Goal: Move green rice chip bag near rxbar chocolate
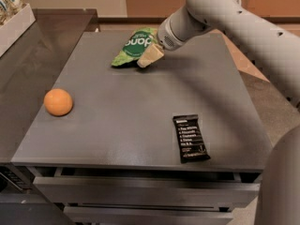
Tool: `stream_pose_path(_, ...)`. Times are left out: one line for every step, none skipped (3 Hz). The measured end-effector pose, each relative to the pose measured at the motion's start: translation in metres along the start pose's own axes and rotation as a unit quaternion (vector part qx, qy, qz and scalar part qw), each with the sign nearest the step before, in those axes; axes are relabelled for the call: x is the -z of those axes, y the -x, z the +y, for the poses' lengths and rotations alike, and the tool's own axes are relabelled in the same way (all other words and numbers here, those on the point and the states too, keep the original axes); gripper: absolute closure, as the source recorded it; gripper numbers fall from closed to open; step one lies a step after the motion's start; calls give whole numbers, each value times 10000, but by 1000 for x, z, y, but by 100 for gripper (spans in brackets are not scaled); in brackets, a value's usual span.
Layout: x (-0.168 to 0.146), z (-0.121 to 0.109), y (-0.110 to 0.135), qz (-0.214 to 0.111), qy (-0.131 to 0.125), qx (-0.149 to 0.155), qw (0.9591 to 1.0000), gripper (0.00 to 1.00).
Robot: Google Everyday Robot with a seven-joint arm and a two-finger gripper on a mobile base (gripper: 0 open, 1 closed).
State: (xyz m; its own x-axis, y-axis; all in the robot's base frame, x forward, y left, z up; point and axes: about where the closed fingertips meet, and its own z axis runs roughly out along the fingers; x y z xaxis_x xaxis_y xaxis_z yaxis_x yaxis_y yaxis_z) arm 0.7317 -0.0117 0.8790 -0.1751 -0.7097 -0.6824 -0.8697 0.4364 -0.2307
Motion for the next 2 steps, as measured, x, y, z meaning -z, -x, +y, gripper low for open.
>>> stream_pose_path(-4, -3, 1, -18, 31, -103, 9999, 50)
stream_pose_path(-3, -3, -1, 1, 43, -174, 9998, 73)
